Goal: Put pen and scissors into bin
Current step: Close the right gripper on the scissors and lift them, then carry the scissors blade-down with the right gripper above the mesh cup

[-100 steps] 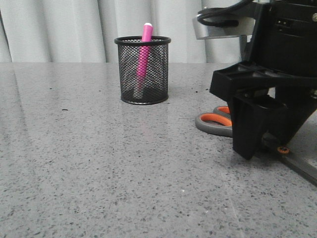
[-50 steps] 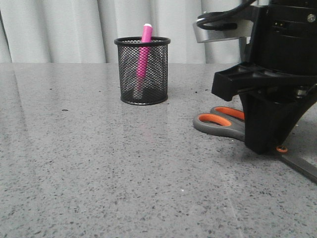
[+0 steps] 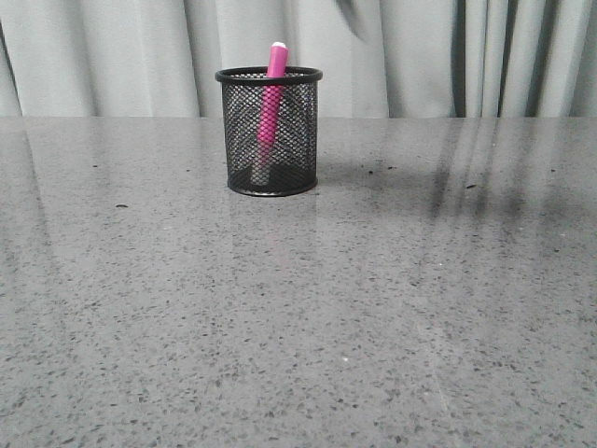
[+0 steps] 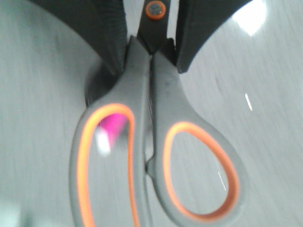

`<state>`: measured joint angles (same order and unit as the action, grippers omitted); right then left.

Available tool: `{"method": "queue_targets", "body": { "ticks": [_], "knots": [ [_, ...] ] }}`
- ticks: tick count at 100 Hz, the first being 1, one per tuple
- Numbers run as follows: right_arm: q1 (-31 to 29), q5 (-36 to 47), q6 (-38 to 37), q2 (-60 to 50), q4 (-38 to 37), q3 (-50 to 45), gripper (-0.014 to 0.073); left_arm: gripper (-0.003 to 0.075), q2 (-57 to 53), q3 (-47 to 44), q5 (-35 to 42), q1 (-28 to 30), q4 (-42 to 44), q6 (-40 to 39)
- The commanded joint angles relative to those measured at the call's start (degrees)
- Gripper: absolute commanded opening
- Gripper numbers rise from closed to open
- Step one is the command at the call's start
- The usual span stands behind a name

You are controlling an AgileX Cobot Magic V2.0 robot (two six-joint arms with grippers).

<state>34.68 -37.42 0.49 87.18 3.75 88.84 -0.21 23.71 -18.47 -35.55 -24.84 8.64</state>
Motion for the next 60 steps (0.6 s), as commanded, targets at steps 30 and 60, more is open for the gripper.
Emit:
{"method": "queue_targets", "body": {
  "ticks": [30,60],
  "knots": [
    [-0.46,34.69,0.34,8.41,-3.75,2.35,-0.0065,0.0008,1.11,1.48,3.89,-0.24,-0.99,-0.4],
    [-2.6,40.33,0.34,14.17,-5.37,2.35,-0.0065,0.0008,1.11,1.48,4.01,-0.24,-1.55,-0.4]
  ]
}}
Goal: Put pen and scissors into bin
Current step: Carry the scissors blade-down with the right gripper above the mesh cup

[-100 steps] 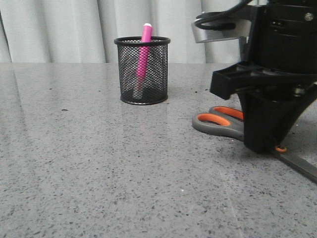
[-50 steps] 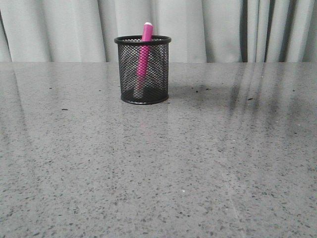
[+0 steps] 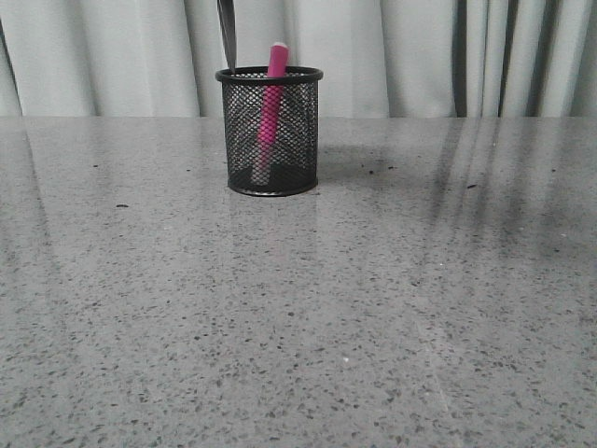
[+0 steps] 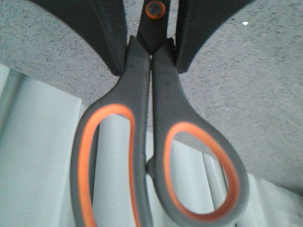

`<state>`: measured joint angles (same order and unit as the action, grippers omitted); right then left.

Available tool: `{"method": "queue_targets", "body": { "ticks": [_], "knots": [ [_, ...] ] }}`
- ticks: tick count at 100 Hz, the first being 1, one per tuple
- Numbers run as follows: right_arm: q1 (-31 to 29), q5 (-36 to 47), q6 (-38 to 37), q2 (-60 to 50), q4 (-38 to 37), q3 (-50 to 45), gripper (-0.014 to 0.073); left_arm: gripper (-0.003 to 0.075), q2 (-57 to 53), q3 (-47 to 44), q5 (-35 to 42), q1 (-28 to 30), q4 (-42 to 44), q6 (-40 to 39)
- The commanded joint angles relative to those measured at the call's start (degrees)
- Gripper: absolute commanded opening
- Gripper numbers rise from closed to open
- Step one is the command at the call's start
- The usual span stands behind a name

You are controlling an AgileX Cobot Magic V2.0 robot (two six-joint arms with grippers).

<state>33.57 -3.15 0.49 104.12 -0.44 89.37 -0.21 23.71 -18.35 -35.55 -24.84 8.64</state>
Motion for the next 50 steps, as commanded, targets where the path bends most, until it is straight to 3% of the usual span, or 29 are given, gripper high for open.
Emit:
{"method": "queue_targets", "body": {
  "ticks": [1,31,50],
  "knots": [
    [-1.73,5.84,0.34,-2.77,-1.17,1.83,-0.0065,0.0008,1.11,1.48,3.89,-0.24,-1.66,-0.4],
    [-3.06,1.94,0.34,-2.9,-0.94,1.2,-0.0065,0.0008,1.11,1.48,3.05,-0.24,-2.48,-0.4],
    [-2.95,5.88,0.34,-2.97,-0.94,-2.36,-0.0065,0.0008,1.11,1.48,3.24,-0.24,-2.48,-0.4]
  ]
}}
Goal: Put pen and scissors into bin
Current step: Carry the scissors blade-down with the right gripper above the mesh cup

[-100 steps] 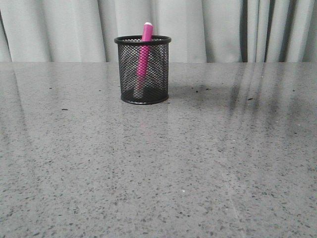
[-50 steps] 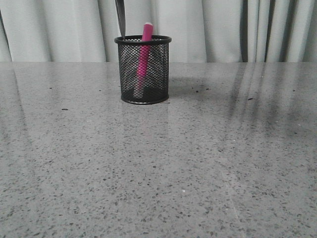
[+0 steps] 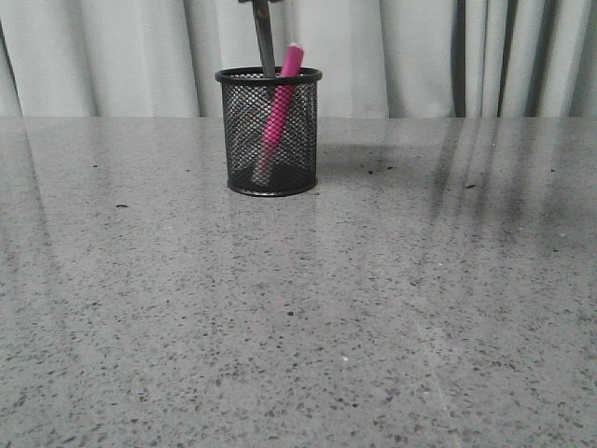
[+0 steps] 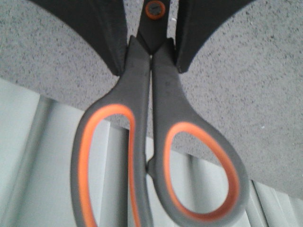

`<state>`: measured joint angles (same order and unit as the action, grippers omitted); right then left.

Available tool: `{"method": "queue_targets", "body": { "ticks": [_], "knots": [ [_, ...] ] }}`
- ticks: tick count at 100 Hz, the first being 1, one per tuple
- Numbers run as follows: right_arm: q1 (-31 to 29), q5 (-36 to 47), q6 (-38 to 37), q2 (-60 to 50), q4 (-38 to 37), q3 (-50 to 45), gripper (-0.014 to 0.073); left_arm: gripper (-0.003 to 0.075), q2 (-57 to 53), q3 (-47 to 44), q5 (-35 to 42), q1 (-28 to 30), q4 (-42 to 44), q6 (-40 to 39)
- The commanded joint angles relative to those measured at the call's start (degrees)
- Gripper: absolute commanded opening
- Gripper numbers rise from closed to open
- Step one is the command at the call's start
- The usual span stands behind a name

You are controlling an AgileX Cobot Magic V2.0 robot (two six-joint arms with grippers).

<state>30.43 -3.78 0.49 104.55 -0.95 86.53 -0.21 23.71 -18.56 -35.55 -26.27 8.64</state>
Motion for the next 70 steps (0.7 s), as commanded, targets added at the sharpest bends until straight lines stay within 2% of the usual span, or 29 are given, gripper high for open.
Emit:
{"method": "queue_targets", "body": {
  "ticks": [1,70],
  "knots": [
    [0.21,6.52,0.34,-3.4,-0.43,0.5,-0.0065,0.0008,1.11,1.48,3.45,-0.24,-1.05,-0.4],
    [1.21,10.62,0.34,-3.4,0.95,-8.81,-0.0065,0.0008,1.11,1.48,3.45,-0.24,0.07,-0.4]
  ]
}}
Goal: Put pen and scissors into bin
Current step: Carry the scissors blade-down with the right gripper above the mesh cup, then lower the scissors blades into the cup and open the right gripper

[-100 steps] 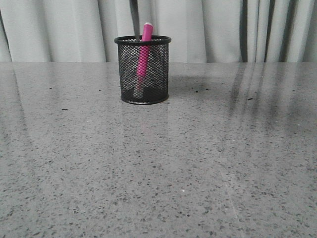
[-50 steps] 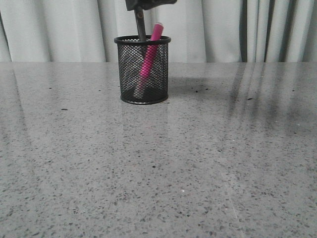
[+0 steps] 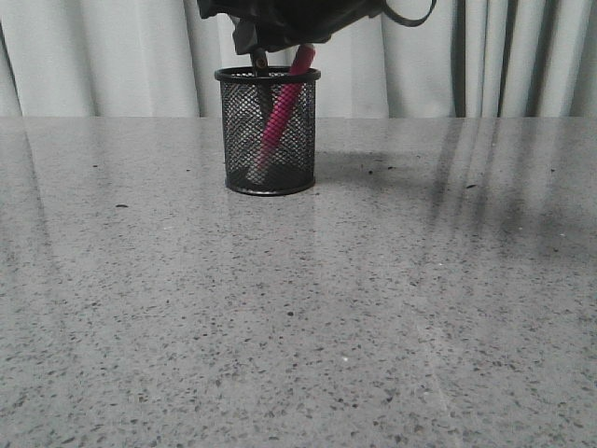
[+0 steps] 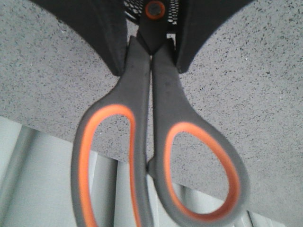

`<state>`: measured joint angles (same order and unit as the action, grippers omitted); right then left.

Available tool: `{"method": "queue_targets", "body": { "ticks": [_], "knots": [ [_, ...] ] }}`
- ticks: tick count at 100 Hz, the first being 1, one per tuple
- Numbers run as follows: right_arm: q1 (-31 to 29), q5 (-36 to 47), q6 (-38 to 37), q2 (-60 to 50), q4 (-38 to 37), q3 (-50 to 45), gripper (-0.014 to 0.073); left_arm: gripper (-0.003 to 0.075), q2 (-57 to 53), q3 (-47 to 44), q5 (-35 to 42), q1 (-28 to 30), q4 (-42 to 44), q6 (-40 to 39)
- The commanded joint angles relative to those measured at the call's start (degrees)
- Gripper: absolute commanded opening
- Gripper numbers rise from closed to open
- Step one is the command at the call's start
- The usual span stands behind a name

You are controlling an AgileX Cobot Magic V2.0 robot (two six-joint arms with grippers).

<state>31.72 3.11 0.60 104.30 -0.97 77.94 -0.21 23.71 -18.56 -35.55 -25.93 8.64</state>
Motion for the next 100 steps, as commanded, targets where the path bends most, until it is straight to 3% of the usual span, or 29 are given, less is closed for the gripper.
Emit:
{"method": "queue_targets", "body": {
  "ticks": [1,35,50,85,100],
  "knots": [
    [-0.09,3.86,0.23,-3.16,0.97,-0.33,-0.0065,0.0008,1.11,1.48,3.45,-0.24,-0.27,-0.4],
    [0.49,5.37,0.23,-4.22,4.49,-1.38,-0.0065,0.0008,1.11,1.48,3.45,-0.24,-0.27,-0.4],
    [0.83,9.02,0.23,-7.07,0.97,-1.38,-0.0065,0.0008,1.11,1.48,3.45,-0.24,-0.27,-0.4],
    [0.83,4.49,0.33,-9.19,0.16,-1.66,-0.0065,0.0008,1.11,1.48,3.45,-0.24,-0.68,-0.4],
    [0.72,7.9,0.45,-9.19,0.11,-5.59,-0.0065,0.0008,1.11,1.48,3.11,-0.24,-0.96,-0.4]
  ]
}}
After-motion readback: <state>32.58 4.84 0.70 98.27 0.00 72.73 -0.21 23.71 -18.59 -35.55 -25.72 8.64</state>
